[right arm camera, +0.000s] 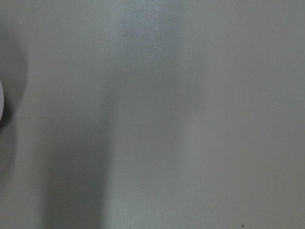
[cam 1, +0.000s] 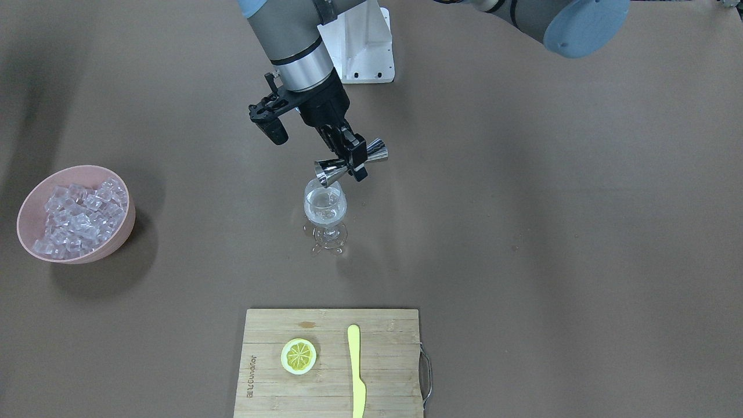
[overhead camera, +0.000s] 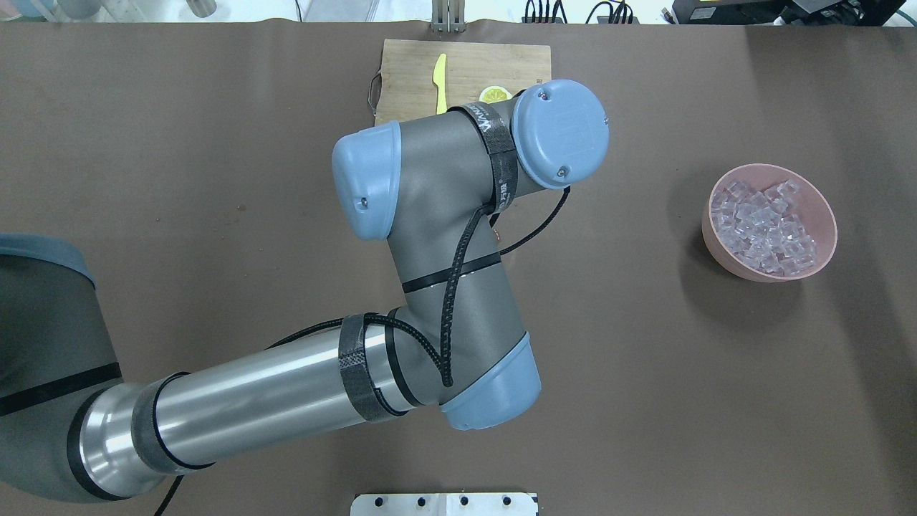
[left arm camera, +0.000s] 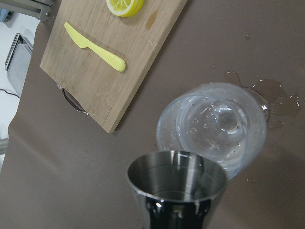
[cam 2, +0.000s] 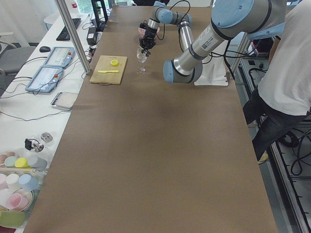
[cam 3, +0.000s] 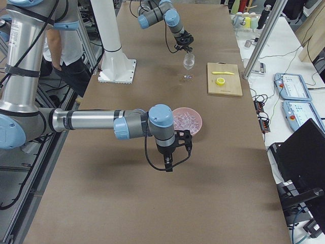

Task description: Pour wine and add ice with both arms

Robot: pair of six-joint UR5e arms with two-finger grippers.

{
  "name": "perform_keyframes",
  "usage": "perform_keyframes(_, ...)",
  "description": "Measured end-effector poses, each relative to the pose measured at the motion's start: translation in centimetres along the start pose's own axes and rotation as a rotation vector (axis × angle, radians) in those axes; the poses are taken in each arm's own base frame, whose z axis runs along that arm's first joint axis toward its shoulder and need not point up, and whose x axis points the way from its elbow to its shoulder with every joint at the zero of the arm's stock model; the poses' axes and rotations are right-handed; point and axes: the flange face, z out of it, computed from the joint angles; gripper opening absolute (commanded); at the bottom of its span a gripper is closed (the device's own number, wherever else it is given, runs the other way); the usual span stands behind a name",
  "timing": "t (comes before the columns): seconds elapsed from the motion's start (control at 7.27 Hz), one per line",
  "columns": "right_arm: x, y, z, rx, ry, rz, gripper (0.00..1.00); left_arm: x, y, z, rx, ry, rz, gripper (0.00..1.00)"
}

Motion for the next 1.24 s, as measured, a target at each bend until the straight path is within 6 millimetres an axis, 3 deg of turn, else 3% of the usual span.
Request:
perform_keyframes(0.69,0.0,0.0,0.0,0.001,0.001,0.0,1.0,-0.7,2.1,1.5,0.188,0.128,-0.041,0.0)
perform_keyframes(1.24,0.0,-0.1,-0.1,0.003,0.001,-0.002,1.0,-5.2,6.1,4.7,0.355,0.286,-0.092,0.0)
